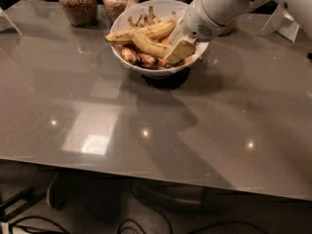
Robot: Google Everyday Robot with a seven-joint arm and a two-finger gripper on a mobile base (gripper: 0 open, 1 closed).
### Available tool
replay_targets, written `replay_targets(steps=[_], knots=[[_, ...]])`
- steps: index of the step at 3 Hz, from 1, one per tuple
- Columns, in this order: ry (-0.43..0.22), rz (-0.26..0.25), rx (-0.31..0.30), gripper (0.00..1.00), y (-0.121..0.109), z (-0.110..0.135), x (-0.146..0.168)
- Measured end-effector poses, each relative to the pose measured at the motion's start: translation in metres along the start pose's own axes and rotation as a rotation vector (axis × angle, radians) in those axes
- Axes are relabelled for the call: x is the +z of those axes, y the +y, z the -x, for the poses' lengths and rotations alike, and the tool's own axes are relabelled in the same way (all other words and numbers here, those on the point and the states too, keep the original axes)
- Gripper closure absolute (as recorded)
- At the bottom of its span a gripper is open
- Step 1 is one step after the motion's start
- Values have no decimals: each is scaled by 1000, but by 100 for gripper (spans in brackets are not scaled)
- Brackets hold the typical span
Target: Pick banana from white bowl
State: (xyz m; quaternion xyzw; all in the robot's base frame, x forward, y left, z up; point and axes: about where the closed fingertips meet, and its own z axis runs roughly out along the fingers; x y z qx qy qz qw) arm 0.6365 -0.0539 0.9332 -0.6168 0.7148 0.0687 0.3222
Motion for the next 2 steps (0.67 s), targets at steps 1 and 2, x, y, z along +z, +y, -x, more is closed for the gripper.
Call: replay_targets(steps=[1,2], knots=[[6,2,4,45,-1,-3,3],[10,-2,7,40,-8,-5,7]])
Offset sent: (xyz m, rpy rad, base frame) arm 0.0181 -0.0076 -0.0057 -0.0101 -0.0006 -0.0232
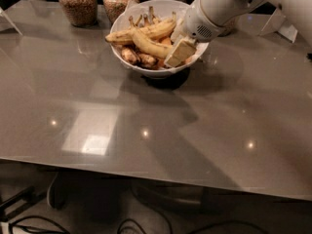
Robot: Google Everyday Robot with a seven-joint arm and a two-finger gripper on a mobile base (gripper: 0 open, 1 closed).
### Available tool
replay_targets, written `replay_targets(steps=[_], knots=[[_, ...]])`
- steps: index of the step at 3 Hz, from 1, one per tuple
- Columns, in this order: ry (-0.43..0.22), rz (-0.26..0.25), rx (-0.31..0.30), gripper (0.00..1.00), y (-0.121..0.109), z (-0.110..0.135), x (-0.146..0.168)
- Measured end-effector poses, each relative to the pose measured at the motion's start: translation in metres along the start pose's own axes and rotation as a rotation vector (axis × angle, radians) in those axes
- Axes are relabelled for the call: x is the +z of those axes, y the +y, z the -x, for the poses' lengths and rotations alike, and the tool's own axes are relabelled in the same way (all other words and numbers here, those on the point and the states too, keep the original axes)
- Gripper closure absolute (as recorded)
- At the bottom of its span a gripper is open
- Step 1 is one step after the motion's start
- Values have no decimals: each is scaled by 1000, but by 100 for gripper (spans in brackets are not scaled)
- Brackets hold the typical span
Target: Pick banana from white bowl
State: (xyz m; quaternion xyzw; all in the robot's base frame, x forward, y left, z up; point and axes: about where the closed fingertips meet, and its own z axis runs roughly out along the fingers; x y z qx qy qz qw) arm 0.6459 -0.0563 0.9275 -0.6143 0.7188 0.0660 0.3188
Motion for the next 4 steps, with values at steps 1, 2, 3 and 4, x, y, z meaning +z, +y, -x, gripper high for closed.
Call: replay_targets(steps=[1,2,3,4], knots=[[-3,-8,4,34,-8,0,5],[-14,-11,3,37,-17,4,13],[-26,0,1,40,-22,10,26],[-30,23,-2,42,-22,12,37]])
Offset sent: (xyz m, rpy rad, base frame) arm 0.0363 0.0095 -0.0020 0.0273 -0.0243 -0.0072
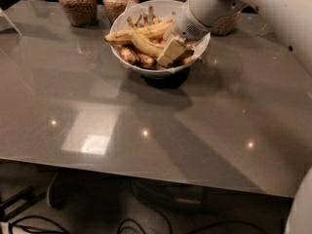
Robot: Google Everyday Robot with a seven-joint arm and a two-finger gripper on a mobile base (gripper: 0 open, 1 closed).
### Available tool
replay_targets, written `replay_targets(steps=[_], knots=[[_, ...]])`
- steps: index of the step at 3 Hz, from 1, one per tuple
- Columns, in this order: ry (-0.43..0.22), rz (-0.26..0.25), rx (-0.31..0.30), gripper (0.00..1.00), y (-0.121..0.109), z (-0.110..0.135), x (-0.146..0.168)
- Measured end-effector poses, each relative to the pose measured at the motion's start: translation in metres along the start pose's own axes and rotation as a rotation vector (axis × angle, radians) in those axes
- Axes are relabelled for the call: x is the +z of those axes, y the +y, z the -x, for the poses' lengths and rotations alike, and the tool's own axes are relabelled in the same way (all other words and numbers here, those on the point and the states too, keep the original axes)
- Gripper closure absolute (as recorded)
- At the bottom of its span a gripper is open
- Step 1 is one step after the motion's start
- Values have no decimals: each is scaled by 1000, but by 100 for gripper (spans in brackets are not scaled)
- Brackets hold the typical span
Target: Pick banana from white bowl
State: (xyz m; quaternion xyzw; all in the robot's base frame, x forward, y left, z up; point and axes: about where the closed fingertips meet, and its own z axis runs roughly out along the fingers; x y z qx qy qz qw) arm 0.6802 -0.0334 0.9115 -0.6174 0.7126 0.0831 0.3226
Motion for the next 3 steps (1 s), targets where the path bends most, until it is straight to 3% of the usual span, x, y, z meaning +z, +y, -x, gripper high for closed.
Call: replay_targets(steps=[1,3], knots=[[0,1,0,43,0,1,-1],[-4,28,-5,85,5,2,5]])
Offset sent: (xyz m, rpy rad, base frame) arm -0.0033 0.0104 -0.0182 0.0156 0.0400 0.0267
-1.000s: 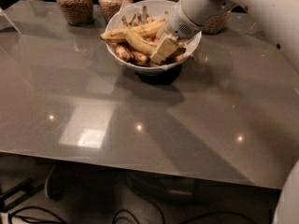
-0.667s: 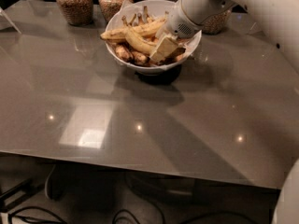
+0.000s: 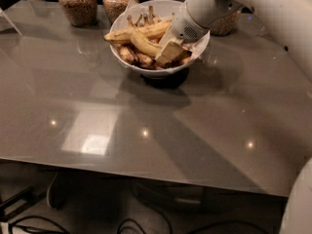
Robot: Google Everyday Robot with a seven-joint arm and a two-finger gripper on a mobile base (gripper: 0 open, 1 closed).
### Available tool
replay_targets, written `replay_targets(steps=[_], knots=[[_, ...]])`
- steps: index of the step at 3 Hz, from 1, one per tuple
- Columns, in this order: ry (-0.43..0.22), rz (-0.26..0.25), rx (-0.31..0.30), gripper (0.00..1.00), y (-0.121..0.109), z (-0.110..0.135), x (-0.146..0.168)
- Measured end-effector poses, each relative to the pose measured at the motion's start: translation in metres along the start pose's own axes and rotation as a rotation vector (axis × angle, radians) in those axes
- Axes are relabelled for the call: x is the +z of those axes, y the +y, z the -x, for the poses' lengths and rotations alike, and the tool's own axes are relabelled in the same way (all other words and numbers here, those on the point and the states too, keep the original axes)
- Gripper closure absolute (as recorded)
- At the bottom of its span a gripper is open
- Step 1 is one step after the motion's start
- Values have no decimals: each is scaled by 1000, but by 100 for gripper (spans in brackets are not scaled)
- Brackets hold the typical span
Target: Pick banana from white bowl
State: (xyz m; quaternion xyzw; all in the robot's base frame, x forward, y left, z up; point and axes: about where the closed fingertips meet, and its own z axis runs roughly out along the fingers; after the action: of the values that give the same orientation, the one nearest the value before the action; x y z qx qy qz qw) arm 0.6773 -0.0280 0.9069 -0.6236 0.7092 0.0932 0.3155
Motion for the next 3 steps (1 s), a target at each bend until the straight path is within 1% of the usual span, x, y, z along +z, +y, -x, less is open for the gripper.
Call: replay_targets(steps=[1,2,3], knots=[[0,0,0,100,0,0,0],[-25,-7,-10,100,4,4,-17],[-82,-42,-21,100,11,8,-44]])
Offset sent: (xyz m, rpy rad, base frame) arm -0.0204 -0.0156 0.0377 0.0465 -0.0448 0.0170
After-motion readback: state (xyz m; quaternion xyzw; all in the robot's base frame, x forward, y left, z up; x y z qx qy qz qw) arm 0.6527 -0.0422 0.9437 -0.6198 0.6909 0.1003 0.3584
